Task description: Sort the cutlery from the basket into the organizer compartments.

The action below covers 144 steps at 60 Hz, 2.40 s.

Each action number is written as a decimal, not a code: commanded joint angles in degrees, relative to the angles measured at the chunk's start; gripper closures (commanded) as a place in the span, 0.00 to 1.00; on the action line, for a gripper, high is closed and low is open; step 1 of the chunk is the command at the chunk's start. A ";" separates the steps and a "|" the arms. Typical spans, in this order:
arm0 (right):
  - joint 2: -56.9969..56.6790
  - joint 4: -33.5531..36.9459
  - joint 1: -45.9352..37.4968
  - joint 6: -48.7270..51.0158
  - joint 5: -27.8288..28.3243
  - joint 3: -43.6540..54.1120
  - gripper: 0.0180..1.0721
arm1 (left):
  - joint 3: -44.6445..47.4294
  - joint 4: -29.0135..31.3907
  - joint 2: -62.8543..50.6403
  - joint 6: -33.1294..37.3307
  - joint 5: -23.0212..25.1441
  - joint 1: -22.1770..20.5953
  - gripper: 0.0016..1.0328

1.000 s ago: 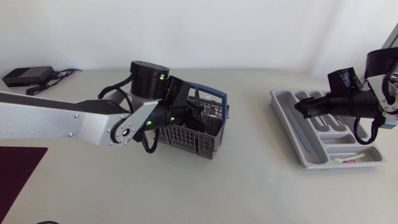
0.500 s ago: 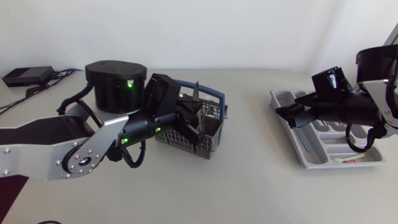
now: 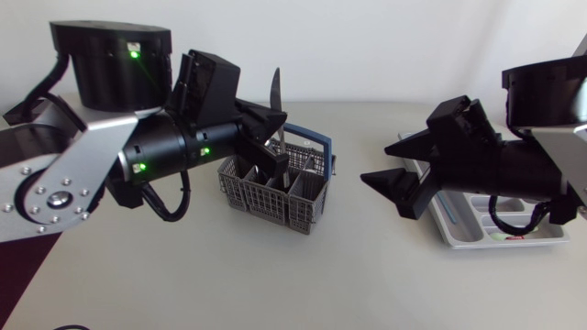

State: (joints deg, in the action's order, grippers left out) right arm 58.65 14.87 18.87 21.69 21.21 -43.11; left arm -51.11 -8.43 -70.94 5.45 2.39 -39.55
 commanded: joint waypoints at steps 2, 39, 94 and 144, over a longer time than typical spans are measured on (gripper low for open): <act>-0.56 0.51 3.45 -0.42 0.32 -0.83 0.14 | -3.73 1.22 1.68 -2.82 2.18 1.14 0.97; 7.79 -3.62 9.34 -5.70 7.00 -8.04 0.14 | -10.06 9.48 -2.72 -15.82 22.57 8.00 0.97; 14.65 -6.88 13.47 -9.21 8.41 -9.62 0.95 | -9.36 7.81 -5.79 -18.99 27.40 7.29 0.97; 8.50 -0.81 10.66 -8.07 8.67 -5.23 0.95 | -13.31 7.90 -2.19 -20.39 26.87 17.14 0.42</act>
State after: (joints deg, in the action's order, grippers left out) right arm 69.34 12.73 30.44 12.62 29.78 -50.37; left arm -61.69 -0.23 -74.83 -13.17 29.74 -24.80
